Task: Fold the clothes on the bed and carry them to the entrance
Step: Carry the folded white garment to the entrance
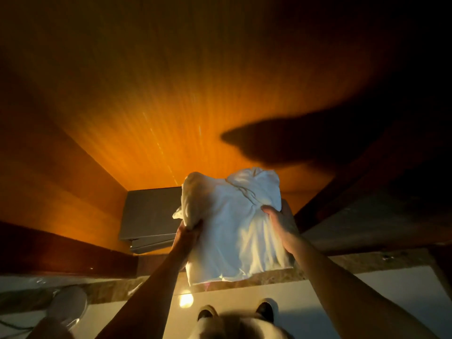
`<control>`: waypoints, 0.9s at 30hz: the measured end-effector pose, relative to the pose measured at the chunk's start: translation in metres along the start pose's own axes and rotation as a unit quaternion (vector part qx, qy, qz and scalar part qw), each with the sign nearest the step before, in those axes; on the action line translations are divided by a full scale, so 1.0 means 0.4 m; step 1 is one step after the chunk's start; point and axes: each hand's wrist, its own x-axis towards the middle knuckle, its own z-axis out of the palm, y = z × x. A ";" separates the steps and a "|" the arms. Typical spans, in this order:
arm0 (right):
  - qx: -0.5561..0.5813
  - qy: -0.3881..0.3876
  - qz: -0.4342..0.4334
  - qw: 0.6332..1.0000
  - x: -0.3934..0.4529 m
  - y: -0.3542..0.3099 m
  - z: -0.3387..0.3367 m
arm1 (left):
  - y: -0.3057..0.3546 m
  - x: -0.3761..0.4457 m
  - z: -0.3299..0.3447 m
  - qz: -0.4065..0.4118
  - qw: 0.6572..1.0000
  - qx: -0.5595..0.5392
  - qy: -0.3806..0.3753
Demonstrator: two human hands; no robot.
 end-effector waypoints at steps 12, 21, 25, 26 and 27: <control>-0.102 0.092 -0.033 0.990 0.526 0.450 0.058 | -0.484 0.538 0.068 -0.024 0.998 -0.060 0.014; -0.112 0.174 -0.056 0.977 0.823 0.713 0.096 | -0.711 0.816 0.137 0.044 0.996 -0.075 -0.016; -0.108 0.196 -0.075 0.972 0.914 0.805 0.090 | -0.784 0.888 0.177 0.054 0.996 -0.072 -0.017; -0.107 0.201 -0.075 0.971 0.933 0.824 0.088 | -0.801 0.904 0.182 0.054 0.996 -0.067 -0.016; -0.105 0.206 -0.076 0.970 0.953 0.842 0.086 | -0.815 0.918 0.187 0.055 0.996 -0.061 -0.015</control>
